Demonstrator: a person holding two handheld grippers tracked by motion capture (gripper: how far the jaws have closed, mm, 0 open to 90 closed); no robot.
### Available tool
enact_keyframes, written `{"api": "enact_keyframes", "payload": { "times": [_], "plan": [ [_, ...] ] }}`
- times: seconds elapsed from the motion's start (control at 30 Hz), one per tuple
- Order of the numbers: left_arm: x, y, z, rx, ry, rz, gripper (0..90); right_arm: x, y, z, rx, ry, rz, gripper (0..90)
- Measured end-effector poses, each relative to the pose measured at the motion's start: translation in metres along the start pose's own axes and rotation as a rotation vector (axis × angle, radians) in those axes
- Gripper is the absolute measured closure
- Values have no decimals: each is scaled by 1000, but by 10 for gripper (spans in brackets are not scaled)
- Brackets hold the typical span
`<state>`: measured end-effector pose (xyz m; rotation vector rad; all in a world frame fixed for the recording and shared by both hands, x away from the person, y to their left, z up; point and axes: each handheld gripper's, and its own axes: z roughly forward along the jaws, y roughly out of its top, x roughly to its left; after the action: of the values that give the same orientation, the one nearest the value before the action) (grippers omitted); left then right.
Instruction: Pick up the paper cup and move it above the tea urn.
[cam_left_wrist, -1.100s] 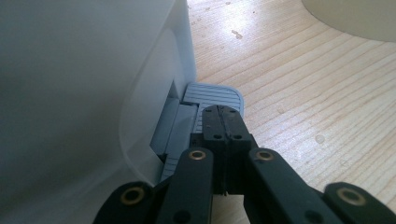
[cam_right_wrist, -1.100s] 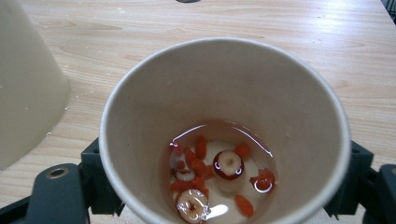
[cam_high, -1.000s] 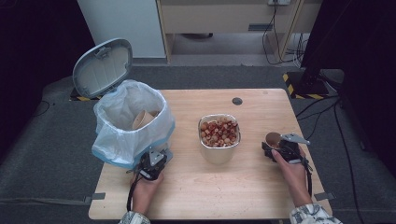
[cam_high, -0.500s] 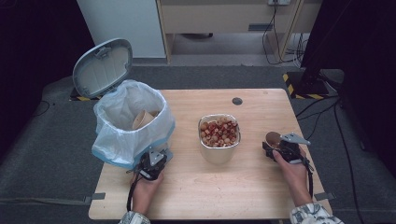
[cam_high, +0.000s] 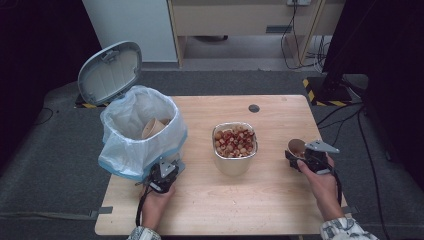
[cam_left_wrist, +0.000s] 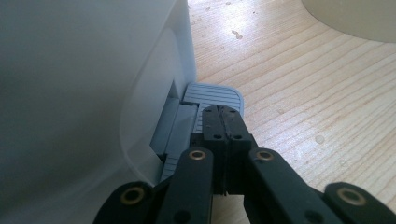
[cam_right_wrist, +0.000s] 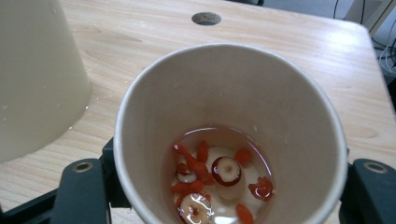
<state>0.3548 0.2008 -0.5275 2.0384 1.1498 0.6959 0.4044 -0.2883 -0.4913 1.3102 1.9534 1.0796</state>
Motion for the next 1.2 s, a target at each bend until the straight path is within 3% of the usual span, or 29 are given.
{"api": "enact_keyframes", "payload": {
  "times": [0.53,0.97,1.2],
  "plan": [
    [0,0,0,1,1,1,893,-17,45,-24,-14,-14,-72,309],
    [0,0,0,0,1,1,893,-18,83,-25,-17,-3,-154,309],
    [0,0,0,1,1,1,893,-19,109,-26,-49,14,-176,309]
  ]
}}
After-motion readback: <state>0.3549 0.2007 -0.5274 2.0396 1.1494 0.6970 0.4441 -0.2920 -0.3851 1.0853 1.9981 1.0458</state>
